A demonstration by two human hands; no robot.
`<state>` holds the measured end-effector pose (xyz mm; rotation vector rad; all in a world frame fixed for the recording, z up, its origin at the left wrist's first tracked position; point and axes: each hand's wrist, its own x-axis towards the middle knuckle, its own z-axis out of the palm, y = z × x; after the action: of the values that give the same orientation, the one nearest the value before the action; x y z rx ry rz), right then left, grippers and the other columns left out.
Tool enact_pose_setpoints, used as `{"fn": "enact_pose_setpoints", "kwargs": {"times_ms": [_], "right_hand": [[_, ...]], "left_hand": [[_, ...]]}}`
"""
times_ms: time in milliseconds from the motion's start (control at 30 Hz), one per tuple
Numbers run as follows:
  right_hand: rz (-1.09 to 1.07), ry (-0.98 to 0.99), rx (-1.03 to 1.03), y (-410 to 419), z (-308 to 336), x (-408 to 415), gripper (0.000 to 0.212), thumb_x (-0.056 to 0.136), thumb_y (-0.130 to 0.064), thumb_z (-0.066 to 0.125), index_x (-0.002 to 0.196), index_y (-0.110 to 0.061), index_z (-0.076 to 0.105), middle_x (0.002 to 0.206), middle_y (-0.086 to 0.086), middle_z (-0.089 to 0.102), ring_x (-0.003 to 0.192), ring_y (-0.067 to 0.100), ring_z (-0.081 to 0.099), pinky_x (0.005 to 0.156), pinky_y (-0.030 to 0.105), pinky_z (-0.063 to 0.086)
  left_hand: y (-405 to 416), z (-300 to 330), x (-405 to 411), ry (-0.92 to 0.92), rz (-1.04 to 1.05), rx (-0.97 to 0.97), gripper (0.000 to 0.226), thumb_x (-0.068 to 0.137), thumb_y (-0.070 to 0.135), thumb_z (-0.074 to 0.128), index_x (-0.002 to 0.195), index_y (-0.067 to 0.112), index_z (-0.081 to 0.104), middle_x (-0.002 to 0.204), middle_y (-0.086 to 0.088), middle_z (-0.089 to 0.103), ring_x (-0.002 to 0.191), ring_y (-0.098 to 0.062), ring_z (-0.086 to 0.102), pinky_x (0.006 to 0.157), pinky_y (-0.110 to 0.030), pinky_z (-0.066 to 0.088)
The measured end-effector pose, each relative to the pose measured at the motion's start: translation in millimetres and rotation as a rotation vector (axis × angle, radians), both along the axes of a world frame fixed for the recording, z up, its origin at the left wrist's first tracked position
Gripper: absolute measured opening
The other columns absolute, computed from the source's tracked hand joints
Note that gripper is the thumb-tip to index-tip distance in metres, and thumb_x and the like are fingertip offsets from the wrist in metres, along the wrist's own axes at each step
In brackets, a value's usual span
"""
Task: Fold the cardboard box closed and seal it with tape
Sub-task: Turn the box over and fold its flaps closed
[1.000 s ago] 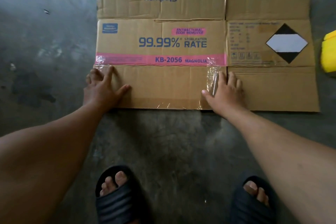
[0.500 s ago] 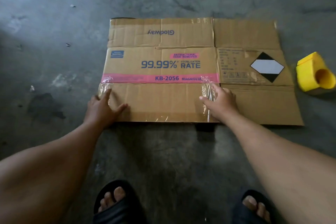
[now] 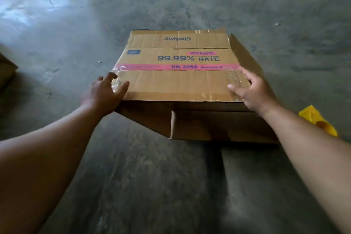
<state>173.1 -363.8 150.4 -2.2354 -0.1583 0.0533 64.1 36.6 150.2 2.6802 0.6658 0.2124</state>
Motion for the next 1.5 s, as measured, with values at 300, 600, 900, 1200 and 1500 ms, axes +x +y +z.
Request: {"fn": "enact_pose_setpoints", "kwargs": {"times_ms": [300,600,900,1200,1500], "right_hand": [[-0.06,-0.167,0.095,-35,51,33,0.078,0.066,-0.05,0.072,0.137,-0.029,0.049,0.128,-0.005,0.061,0.115,0.012,0.059,0.101,0.04,0.046],[-0.094,-0.241,-0.043,-46,17,36,0.068,0.074,-0.043,0.075,0.135,-0.019,0.055,0.136,0.003,0.054,0.121,0.017,0.053,0.1,0.023,0.038],[-0.083,-0.209,-0.268,-50,26,56,0.076,0.077,-0.054,0.069,0.139,-0.016,0.049,0.153,0.01,0.034,0.137,0.023,0.037,0.108,0.031,0.03],[-0.09,-0.235,-0.274,-46,17,44,0.073,0.08,-0.056,0.065,0.139,-0.016,0.05,0.154,0.009,0.031,0.14,0.025,0.032,0.111,0.037,0.029],[-0.191,-0.222,0.056,-42,3,20,0.09,0.074,-0.06,0.067,0.145,-0.013,0.038,0.146,0.007,0.045,0.13,0.015,0.045,0.106,0.032,0.038]], "left_hand": [[-35,47,45,-0.136,-0.024,-0.022,0.062,0.09,0.06,0.054,0.138,0.021,0.045,0.13,-0.021,0.056,0.12,-0.04,0.052,0.086,-0.046,0.043],[-55,20,57,-0.157,-0.031,0.011,0.069,0.086,0.063,0.058,0.139,0.02,0.046,0.133,-0.018,0.053,0.121,-0.041,0.052,0.092,-0.048,0.045],[-60,21,75,-0.145,-0.065,0.067,0.071,0.085,0.069,0.055,0.135,0.019,0.054,0.132,-0.018,0.053,0.119,-0.042,0.053,0.091,-0.049,0.046],[-48,16,61,-0.163,-0.113,0.072,0.066,0.085,0.064,0.061,0.133,0.018,0.059,0.136,-0.018,0.054,0.118,-0.042,0.054,0.093,-0.047,0.046],[-35,-4,30,-0.461,0.0,-0.325,0.084,0.076,0.051,0.078,0.146,0.02,0.043,0.137,-0.009,0.059,0.109,-0.018,0.063,0.086,-0.027,0.048]]}}
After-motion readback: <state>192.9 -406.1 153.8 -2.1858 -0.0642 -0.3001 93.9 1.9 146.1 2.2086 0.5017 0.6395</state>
